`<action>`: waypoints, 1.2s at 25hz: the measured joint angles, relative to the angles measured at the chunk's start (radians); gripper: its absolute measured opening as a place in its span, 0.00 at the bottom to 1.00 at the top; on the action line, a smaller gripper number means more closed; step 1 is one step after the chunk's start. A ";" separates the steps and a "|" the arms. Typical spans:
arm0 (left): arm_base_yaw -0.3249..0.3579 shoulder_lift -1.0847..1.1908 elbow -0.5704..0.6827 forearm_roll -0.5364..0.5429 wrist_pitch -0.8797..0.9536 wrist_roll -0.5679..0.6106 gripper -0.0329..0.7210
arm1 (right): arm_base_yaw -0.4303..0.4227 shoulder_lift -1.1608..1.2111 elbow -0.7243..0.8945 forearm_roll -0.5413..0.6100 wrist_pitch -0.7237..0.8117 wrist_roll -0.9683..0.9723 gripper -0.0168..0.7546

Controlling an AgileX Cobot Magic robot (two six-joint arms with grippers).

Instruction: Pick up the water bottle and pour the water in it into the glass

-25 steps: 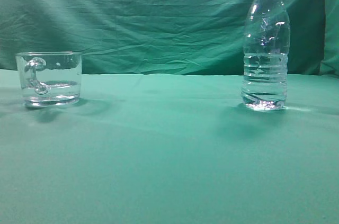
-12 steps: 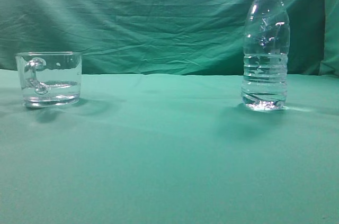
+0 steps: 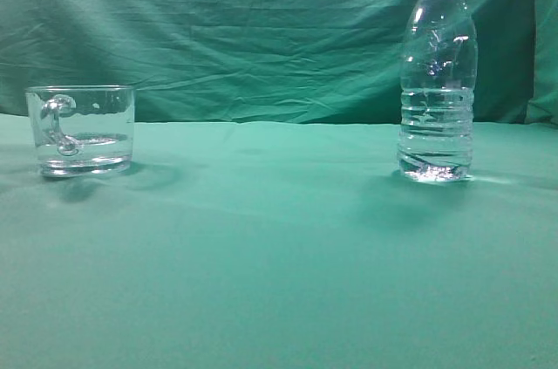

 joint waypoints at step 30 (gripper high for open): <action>0.000 0.000 0.000 0.000 0.000 0.000 0.04 | -0.002 -0.058 0.126 0.032 -0.020 -0.055 0.02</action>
